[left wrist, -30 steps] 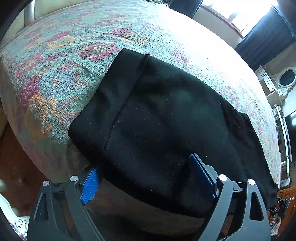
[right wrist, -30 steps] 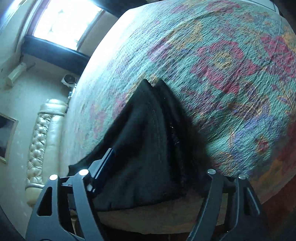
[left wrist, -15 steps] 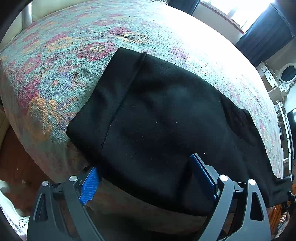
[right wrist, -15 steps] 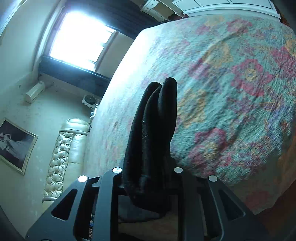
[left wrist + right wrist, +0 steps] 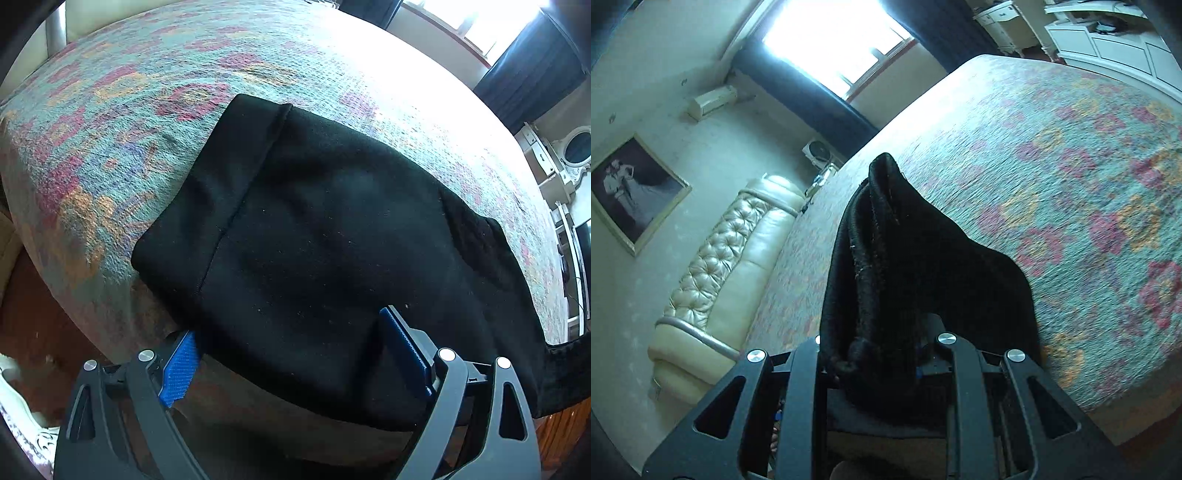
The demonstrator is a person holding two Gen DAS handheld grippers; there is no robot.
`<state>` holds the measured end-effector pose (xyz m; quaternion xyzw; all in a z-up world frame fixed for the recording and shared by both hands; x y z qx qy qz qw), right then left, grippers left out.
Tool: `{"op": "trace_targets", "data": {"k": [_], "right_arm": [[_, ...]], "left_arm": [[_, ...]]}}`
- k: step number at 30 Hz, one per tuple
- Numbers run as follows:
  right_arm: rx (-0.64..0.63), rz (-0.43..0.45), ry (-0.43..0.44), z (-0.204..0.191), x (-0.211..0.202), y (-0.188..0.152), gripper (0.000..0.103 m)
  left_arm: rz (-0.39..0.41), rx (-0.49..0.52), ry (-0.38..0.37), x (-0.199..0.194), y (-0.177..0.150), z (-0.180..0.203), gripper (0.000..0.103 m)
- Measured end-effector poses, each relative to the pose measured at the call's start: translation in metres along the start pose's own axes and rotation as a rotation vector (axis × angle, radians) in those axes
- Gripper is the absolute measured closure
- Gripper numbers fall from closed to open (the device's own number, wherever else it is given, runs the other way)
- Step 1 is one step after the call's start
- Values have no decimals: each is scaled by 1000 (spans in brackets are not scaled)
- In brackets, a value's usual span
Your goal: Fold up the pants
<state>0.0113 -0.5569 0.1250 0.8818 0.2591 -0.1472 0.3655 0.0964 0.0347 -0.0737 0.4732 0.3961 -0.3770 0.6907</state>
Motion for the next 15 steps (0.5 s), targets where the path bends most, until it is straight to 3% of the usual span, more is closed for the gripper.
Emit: {"op": "trace_targets", "data": {"k": [3,10,15], "right_arm": [[-24,-69,-5,-11,36,-39,83],[-150,-241,-141,-23,125,-118,83],[-203,-315,-224,-16,158,-153,83]], "left_arm": [[0,1,0,0,0,0,14],[-3,1,-1,-1,0,-1,14],[-4,1,2,-1,0,-2,14]]}}
Point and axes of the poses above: each gripper's, at about its wrist camera, not at the fingertips, and x roughly the way its jaws point, z to its right, y to its top, the point moved 5 cm from there along x, roughly the way its jaws point, and after that the axes turned 2 degrees about y, right-handed, at the moved point
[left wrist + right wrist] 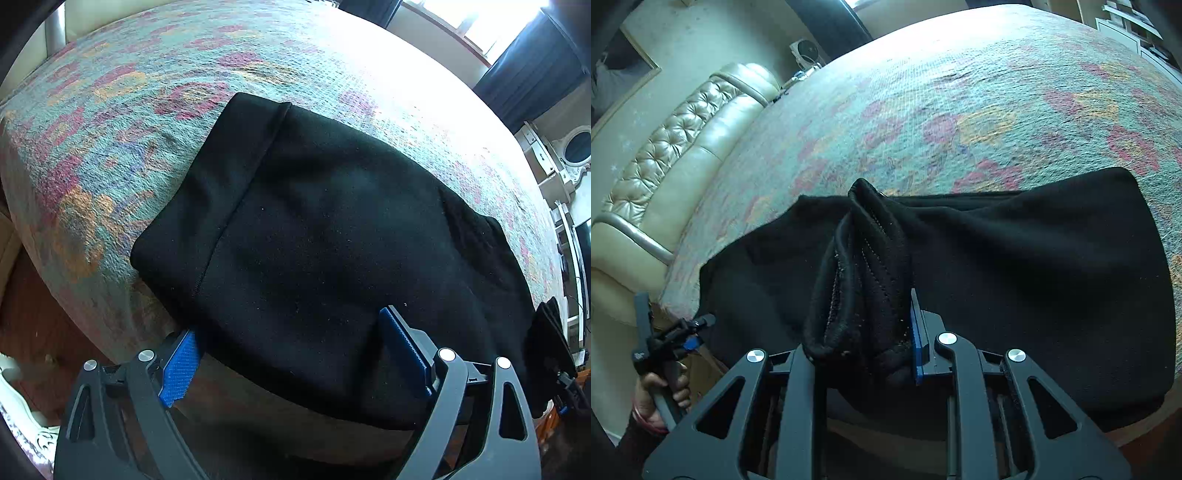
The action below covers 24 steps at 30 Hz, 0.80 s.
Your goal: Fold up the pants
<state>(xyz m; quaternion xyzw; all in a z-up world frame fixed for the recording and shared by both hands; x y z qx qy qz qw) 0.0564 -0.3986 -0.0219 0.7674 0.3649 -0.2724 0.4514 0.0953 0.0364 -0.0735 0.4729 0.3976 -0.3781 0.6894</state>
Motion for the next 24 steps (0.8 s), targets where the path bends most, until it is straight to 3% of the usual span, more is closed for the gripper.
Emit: {"op": "trace_targets", "data": {"k": [5,13,18,24], "right_arm": [[-41,-18,-35,-5,11,-7,76],[-67,-42,4,-21,14,-16,49],[-53,-74,117,-38,15,-25,37],[1,-126,374,-59,1,-18,32]], "left_arm": [[-2,-1,4,0,0,1,14],[-2,-1,4,1,0,1,14],[-4,0,5,0,1,1,14],[-7,3,2,2,1,1,14]]}}
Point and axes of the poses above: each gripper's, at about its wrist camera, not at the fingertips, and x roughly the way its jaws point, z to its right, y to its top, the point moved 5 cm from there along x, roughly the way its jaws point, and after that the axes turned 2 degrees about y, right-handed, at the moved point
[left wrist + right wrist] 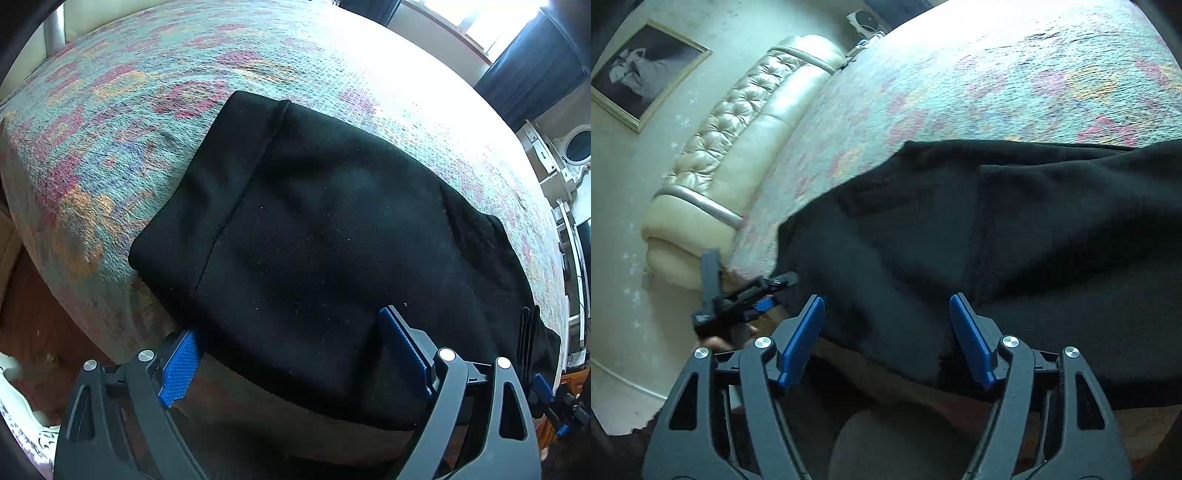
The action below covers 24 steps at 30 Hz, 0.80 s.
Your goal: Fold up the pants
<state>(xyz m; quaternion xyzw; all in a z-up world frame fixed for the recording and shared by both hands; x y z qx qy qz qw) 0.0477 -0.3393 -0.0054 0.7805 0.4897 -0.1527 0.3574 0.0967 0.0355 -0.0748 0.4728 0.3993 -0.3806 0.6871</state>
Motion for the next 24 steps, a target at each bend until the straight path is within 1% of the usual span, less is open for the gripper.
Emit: {"op": "trace_targets", "data": {"k": [1,3,5,7,9,10,11,12,14,15,17,18,19,20,21,22,24], "right_arm": [[20,36,31,1,-13,9,32],[48,128,37,12,-45,31,32],[78,237,-24,38,-88,52,31],[133,326,-127,79,-128,65,28],[215,367,-225,128,-155,66,28],[273,370,-257,156,-164,62,28],[328,367,-257,178,-167,58,28],[383,369,-218,196,-167,53,28],[486,376,-55,221,-160,45,28],[513,375,-9,227,-155,43,28],[488,363,19,228,-150,44,28],[464,353,24,226,-147,47,42],[450,335,32,225,-143,50,61],[453,320,12,226,-139,49,74],[453,317,-10,228,-136,48,77],[454,318,-25,231,-134,46,77],[478,333,-12,233,-135,44,76]], "left_arm": [[-1,1,-1,0,0,0,14],[-2,1,-3,1,0,0,14],[-2,0,-3,1,1,-1,14],[-2,1,-2,1,1,-1,14],[-2,0,-2,1,1,0,14],[-2,1,-1,1,1,0,14],[-2,2,-1,1,1,0,14],[-1,3,-1,1,1,-1,14],[1,4,-1,2,1,-2,14],[2,4,-1,2,1,-2,14],[3,6,2,2,0,-1,14],[3,7,3,2,0,-1,14],[3,6,3,2,0,-1,14],[3,7,3,3,0,-1,14],[3,7,4,3,0,-1,14],[3,9,6,3,0,-2,14],[2,9,5,3,0,-1,14]]}}
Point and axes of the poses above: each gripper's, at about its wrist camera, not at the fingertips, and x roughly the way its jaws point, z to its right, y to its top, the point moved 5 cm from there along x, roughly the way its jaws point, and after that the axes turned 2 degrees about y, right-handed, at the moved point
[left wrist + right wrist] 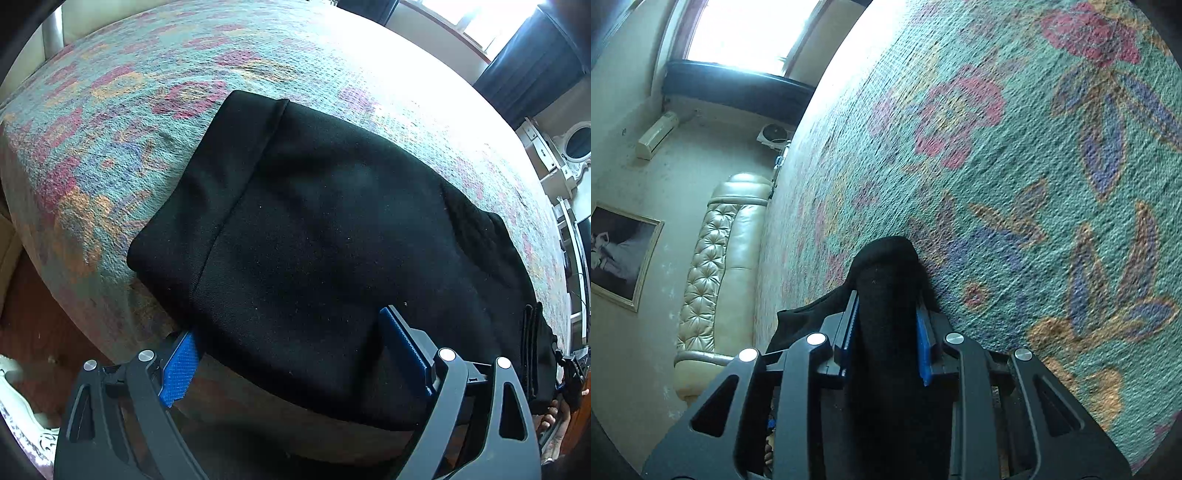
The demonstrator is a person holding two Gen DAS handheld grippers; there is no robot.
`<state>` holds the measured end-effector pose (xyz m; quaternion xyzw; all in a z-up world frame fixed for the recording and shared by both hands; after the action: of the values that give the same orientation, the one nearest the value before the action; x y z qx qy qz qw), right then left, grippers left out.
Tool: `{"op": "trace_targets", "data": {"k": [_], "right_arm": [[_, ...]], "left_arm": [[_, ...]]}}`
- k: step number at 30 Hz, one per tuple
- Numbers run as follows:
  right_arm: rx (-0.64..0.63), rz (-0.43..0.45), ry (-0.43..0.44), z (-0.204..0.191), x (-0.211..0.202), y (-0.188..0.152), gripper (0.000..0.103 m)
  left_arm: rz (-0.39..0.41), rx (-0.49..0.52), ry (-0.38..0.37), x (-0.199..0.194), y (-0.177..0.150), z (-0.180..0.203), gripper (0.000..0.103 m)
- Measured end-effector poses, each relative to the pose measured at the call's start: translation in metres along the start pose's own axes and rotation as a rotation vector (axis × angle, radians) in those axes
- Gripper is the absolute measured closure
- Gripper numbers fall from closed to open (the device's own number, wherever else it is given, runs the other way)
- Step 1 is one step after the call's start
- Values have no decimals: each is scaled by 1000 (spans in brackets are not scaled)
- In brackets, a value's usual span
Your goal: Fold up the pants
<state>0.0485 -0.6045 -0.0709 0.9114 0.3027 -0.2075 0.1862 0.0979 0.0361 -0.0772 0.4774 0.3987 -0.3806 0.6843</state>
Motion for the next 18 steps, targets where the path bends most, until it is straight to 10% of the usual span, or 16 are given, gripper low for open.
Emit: {"op": "trace_targets", "data": {"k": [6,18], "right_arm": [[31,-45,90,3,-19,-12,56],[45,-125,132,31,-53,-59,68]], "left_arm": [[-5,-3,-4,1,1,1,14],[-1,0,-1,1,1,-1,14]]}}
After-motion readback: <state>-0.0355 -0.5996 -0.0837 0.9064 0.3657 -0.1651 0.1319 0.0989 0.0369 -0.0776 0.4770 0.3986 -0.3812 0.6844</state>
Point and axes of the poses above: each gripper's, at about its wrist camera, not at the fingertips, and x roughly the way its jaws point, z to its right, y to its top, the point moved 5 cm from there along x, roughly the way its jaws point, and after that the axes turned 2 degrees about y, right-handed, at the moved point
